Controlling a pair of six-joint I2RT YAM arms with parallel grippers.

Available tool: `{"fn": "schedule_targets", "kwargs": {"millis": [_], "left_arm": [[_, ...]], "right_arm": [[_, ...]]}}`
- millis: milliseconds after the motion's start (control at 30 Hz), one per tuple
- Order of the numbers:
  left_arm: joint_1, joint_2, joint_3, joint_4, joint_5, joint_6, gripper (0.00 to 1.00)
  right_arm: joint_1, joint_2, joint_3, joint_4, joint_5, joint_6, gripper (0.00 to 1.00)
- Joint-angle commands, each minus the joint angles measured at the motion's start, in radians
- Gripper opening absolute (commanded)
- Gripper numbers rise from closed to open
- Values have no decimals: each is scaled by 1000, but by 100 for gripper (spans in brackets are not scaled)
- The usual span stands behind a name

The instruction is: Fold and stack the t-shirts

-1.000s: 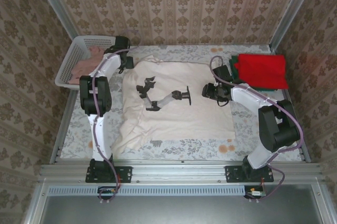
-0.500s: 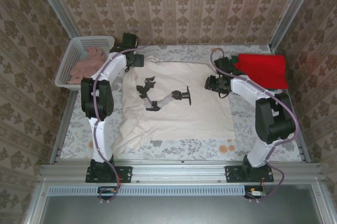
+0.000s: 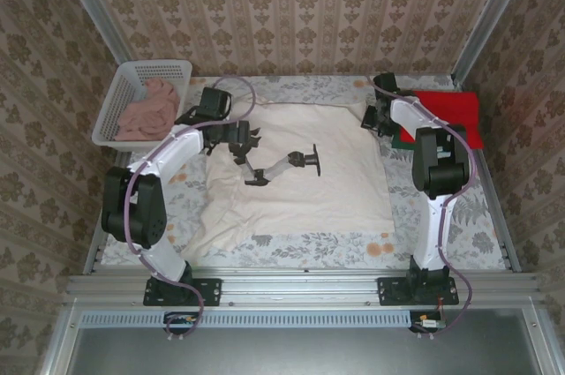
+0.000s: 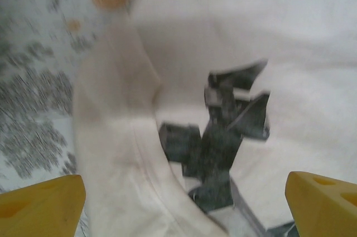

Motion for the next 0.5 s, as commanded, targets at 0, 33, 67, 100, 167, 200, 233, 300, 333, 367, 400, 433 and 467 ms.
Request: {"fn": "schedule_targets", "kwargs": {"millis": [0,33,67,100,167,200,233,300,333,367,400,433,467], "left_arm": [[3,-24,-35,24,14,-45,94],[5,-24,-47,22,12,-52,94],[9,-26,-60,26,11,-55,94],[12,-27,-72,32,7,-59,94],[31,-26,-91,43,17,-78,95],[42,-21,-95,43,29,-86,95],[51,-14,-92,40,38,-95,95],[62,-6,-87,33,36,-100,95],[63,-3,-87,30,33,-100,95],[62,-2,-87,31,31,-100,95],[63,1,-90,34,30,-99,95],[64,9,-88,36,27,-98,95],[65,20,-81,31,16,-102,95]], "right_arm": [[-28,35,46,-91,24,-5,53],[-37,35,46,-92,30,-7,53],[-45,36,47,-99,32,-12,54],[-51,35,52,-109,26,-15,55],[-66,30,43,-109,16,-18,56],[-70,29,43,-109,19,-21,56],[-76,28,45,-111,22,-25,56],[-86,22,46,-114,21,-24,56],[-88,14,44,-110,-5,-29,56],[-85,5,41,-101,-29,-34,56],[-78,-6,34,-92,-47,-36,56],[-68,-20,31,-90,-69,-40,56],[-57,-33,27,-88,-87,-44,56]]}}
